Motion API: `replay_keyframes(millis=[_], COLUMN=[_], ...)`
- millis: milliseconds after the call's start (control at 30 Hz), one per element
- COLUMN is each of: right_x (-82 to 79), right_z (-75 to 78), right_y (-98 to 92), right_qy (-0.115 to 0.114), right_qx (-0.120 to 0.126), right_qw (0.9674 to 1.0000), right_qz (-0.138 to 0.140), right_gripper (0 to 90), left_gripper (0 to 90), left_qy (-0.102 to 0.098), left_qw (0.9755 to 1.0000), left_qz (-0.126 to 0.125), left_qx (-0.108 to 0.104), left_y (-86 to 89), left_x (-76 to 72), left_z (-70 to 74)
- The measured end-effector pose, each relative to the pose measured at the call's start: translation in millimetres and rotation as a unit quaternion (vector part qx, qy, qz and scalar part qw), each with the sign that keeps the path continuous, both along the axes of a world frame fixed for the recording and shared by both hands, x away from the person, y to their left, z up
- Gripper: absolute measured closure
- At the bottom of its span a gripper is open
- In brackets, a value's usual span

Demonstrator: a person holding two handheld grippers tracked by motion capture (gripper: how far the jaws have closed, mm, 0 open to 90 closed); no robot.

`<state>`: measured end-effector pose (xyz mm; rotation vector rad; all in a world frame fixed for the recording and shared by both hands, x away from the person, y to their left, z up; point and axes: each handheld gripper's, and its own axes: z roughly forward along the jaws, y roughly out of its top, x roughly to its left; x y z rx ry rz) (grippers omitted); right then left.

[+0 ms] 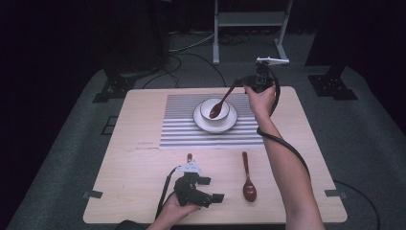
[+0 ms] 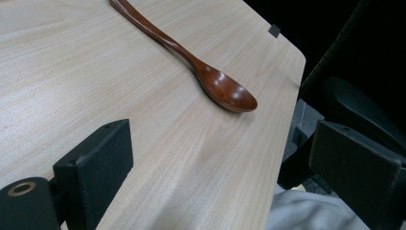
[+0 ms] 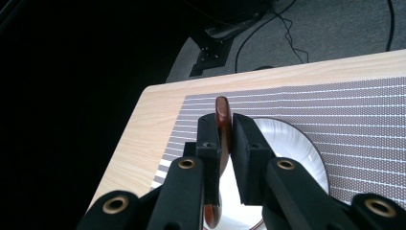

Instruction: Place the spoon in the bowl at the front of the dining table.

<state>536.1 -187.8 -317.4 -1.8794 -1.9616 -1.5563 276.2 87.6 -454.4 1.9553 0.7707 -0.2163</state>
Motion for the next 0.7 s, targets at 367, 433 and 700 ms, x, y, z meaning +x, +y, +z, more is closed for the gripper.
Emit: replay_keyframes(millis=[367, 433, 700], right_x=[-0.5, -0.4, 1.5], right_z=[-20.3, -26.5, -40.6], right_y=[-5.5, -8.2, -11.5], right_qy=[0.016, 0.021, 0.028], right_qx=[0.002, 0.003, 0.004], right_qw=[0.9999, 0.9998, 0.9996], right_qz=[-0.001, -0.002, -0.005], right_gripper=[80.7, 80.6, 80.4], left_gripper=[6.7, 6.7, 6.7], left_qy=[0.0, -0.001, 0.0], left_qw=[1.0, 1.0, 1.0], left_qz=[0.0, 0.0, 0.0], left_qx=[0.001, 0.001, 0.001], left_y=[0.0, 0.0, -0.3], left_x=[0.1, 0.1, -0.2], left_z=[-0.1, -0.2, -0.2])
